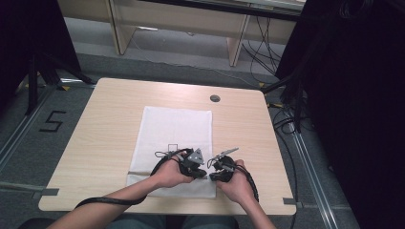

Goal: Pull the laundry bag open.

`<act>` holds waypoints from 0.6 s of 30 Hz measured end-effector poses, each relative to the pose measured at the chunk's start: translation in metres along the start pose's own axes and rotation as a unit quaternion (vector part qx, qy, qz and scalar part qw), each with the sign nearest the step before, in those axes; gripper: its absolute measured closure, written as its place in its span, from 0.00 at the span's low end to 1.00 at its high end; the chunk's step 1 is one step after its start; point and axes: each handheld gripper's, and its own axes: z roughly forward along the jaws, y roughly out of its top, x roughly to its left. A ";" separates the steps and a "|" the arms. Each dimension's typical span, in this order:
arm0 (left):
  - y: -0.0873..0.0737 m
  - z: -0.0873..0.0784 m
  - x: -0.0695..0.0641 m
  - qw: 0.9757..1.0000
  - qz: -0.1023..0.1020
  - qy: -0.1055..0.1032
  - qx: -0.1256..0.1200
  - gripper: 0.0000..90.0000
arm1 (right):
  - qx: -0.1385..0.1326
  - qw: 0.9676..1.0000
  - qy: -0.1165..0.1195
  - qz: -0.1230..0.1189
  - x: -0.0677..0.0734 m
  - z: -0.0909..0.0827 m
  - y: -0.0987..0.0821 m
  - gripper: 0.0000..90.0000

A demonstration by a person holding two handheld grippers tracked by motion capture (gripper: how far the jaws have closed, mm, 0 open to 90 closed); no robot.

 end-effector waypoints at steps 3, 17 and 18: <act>0.000 0.001 -0.001 1.000 0.000 -0.009 -0.005 0.95 | -0.005 1.000 0.005 -0.003 -0.001 0.001 0.000 1.00; 0.001 0.007 0.000 1.000 0.014 -0.012 0.011 0.84 | -0.003 1.000 0.010 0.002 -0.002 0.000 0.000 1.00; 0.001 0.009 -0.002 1.000 -0.002 -0.009 0.000 0.84 | -0.003 1.000 0.010 0.001 -0.002 0.000 0.000 1.00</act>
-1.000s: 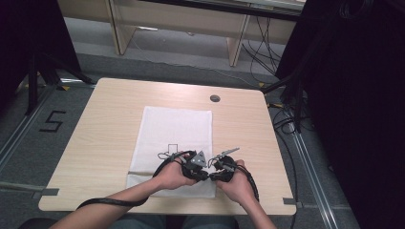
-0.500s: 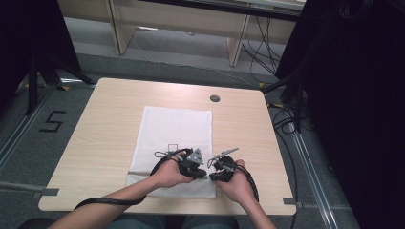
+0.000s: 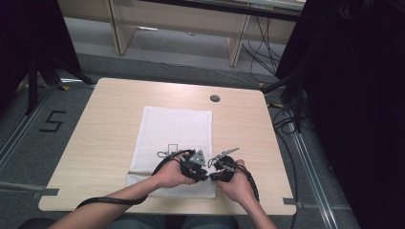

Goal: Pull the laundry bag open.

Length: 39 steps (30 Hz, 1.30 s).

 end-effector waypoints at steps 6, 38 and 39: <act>0.000 -0.001 -0.002 1.000 0.016 0.005 0.007 0.90 | -0.004 1.000 -0.001 -0.008 -0.001 0.001 0.000 1.00; 0.000 -0.016 -0.001 1.000 0.016 -0.002 0.019 0.92 | -0.004 1.000 -0.006 -0.016 0.000 0.001 0.000 1.00; 0.000 -0.016 -0.002 1.000 0.016 -0.001 0.017 0.92 | -0.007 1.000 -0.006 -0.020 -0.001 0.001 0.000 1.00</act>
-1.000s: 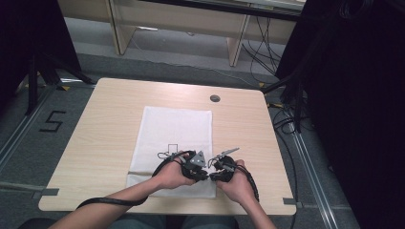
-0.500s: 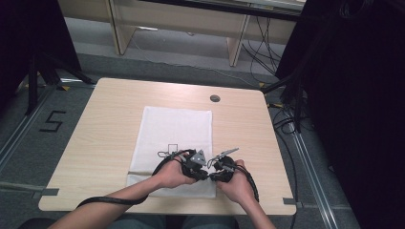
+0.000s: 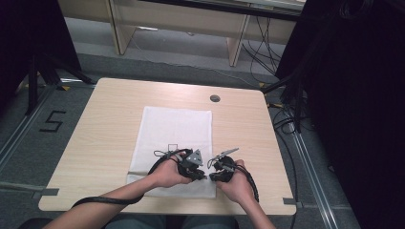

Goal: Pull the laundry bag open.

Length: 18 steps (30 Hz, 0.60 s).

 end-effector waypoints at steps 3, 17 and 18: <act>0.000 0.001 0.000 1.000 0.002 0.001 0.001 0.92 | 0.003 1.000 0.000 0.005 0.001 0.000 0.000 1.00; -0.001 -0.005 0.000 1.000 0.009 0.004 0.006 0.92 | 0.003 1.000 -0.004 -0.001 0.002 0.000 0.000 1.00; -0.002 -0.006 0.000 1.000 0.004 0.003 0.006 0.92 | 0.004 1.000 -0.003 -0.002 0.002 0.000 0.000 1.00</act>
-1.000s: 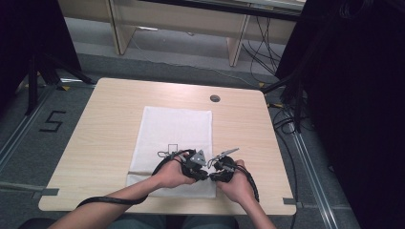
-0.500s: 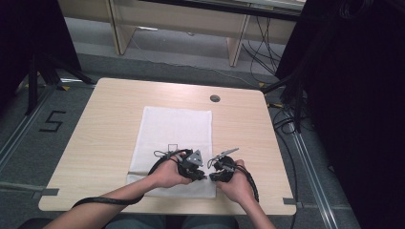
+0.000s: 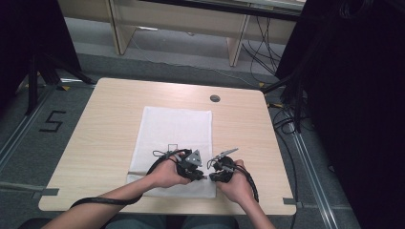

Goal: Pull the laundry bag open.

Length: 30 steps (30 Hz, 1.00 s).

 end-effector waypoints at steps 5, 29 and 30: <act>-0.002 -0.002 0.001 1.000 -0.004 -0.002 -0.003 0.92 | -0.001 1.000 0.002 0.003 0.000 0.000 0.000 1.00; -0.006 -0.009 0.002 1.000 0.000 -0.001 -0.001 0.92 | -0.002 1.000 0.003 0.003 -0.001 0.000 0.000 1.00; -0.006 -0.009 0.002 1.000 0.001 -0.001 -0.001 0.92 | 0.004 1.000 0.006 0.013 0.001 -0.001 0.000 1.00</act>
